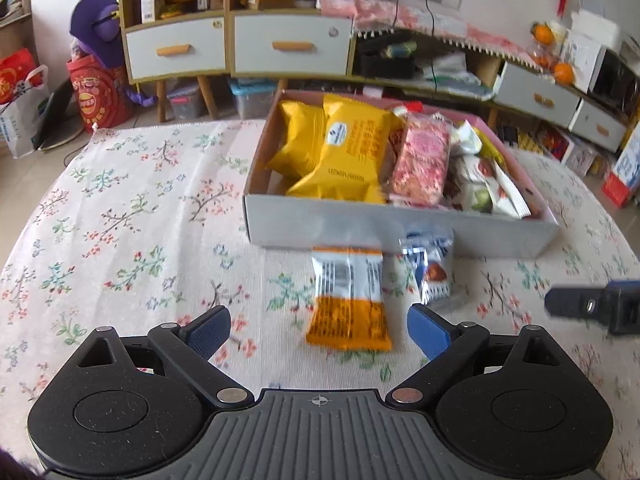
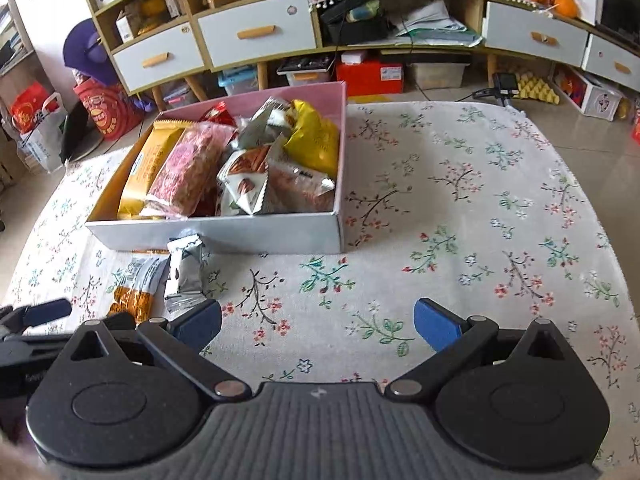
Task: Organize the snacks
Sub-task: 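Grasp the orange-and-white bar with the left tool while the right tool grasps the truffle packet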
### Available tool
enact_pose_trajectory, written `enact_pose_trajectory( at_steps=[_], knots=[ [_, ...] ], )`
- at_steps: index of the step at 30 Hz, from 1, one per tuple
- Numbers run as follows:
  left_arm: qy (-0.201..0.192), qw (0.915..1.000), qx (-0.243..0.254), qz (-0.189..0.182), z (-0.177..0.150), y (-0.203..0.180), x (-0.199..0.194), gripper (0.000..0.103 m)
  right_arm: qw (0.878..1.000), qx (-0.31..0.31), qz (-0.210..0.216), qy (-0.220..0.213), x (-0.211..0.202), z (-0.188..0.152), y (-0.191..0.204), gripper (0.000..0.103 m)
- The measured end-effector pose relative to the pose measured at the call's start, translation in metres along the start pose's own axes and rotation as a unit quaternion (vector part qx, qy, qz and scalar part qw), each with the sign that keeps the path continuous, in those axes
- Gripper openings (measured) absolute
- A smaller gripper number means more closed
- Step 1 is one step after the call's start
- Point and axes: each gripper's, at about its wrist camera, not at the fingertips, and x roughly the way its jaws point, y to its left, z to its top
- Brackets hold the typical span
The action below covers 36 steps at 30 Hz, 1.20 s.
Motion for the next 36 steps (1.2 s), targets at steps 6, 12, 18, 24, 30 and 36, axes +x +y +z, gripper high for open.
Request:
enact_pose_trajectory(
  at_steps=[6,12,18,24,30,36],
  knots=[
    [0.000,0.9998,0.003,-0.018,0.001,-0.005,0.016,0.079,1.000,-0.009,0.000,0.009,0.010,-0.004,0.005,0.102],
    [-0.013,0.9997,0.014,-0.018,0.003,-0.012,0.024,0.059,1.000,-0.014,-0.002,0.012,0.015,-0.006,0.007,0.102],
    [-0.007,0.9995,0.031,-0.005,0.007,-0.014,0.023,0.037,1.000,-0.023,-0.001,0.008,0.017,-0.009,0.012,0.102],
    [0.007,0.9999,0.001,0.009,0.011,0.003,0.020,0.036,1.000,-0.020,0.005,0.005,0.019,-0.009,0.024,0.101],
    [0.020,0.9994,-0.022,0.019,0.008,0.024,0.014,0.036,1.000,-0.020,0.018,-0.002,0.020,-0.007,0.042,0.099],
    [0.025,0.9990,-0.030,0.023,0.006,0.040,0.008,0.036,0.999,-0.034,0.024,-0.006,0.026,-0.005,0.059,0.095]
  ],
)
